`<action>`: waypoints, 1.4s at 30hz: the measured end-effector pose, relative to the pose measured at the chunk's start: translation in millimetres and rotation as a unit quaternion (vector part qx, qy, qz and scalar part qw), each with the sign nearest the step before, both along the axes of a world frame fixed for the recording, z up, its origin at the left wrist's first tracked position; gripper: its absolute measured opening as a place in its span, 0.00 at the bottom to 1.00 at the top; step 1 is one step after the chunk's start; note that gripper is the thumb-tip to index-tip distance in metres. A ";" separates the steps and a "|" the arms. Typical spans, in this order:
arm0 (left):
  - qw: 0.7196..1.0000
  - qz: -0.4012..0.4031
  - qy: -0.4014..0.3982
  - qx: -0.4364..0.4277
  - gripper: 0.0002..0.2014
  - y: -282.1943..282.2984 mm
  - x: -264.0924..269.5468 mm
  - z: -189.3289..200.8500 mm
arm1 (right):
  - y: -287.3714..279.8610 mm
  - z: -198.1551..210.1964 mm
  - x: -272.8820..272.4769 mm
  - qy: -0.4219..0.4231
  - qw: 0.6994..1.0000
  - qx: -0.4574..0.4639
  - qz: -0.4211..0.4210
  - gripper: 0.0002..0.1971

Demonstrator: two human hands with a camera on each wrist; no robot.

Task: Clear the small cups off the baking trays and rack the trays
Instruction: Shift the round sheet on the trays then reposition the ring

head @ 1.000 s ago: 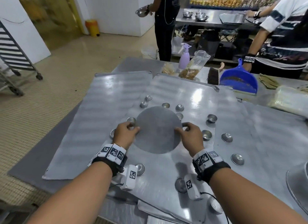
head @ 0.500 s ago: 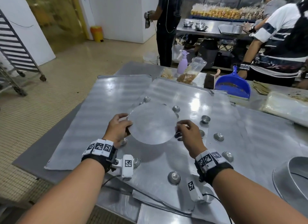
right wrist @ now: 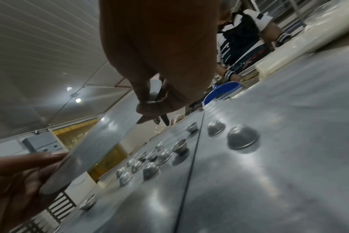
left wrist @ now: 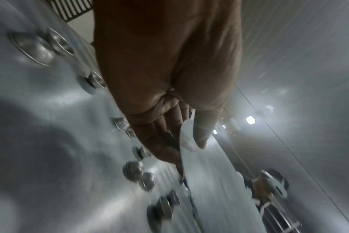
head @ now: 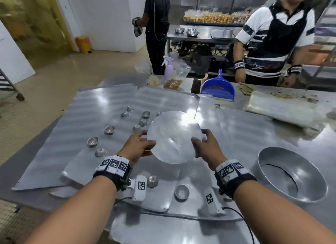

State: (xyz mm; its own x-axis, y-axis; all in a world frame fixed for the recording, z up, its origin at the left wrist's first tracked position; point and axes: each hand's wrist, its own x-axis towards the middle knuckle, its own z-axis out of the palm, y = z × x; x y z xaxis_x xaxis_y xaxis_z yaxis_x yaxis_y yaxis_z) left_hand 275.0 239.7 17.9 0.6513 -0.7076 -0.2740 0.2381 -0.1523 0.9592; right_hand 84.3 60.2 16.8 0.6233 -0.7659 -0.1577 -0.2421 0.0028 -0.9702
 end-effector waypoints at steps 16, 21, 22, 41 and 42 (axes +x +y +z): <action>0.990 -0.055 -0.123 -0.034 0.15 -136.0 -222.4 20.0 | -107.5 4.7 -244.2 0.036 0.991 -0.064 -0.115 0.14; 0.984 -0.078 -0.157 -0.029 0.15 -164.4 -263.1 23.0 | -126.4 0.5 -289.9 0.052 0.984 -0.080 -0.154 0.11; 0.983 -0.084 -0.161 -0.028 0.15 -170.1 -268.8 23.2 | -131.1 -3.1 -296.8 0.054 0.983 -0.078 -0.157 0.11; 0.925 -0.280 -0.232 0.105 0.17 -283.1 -284.0 -25.4 | -170.2 -57.6 -353.9 0.190 0.960 -0.010 -0.207 0.23; 0.912 -0.297 -0.262 0.113 0.18 -287.8 -284.9 -26.0 | -171.0 -59.6 -354.4 0.186 0.961 -0.012 -0.206 0.20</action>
State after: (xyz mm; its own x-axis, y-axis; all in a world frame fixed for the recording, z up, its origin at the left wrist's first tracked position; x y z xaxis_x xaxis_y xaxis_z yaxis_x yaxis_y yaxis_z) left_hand -9.9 -48.2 -8.0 0.2559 -0.9418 -0.2179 -0.4314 -0.3130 0.8461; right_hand -270.1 -110.8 -42.8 0.1701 -0.9416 -0.2906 -0.5552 0.1521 -0.8177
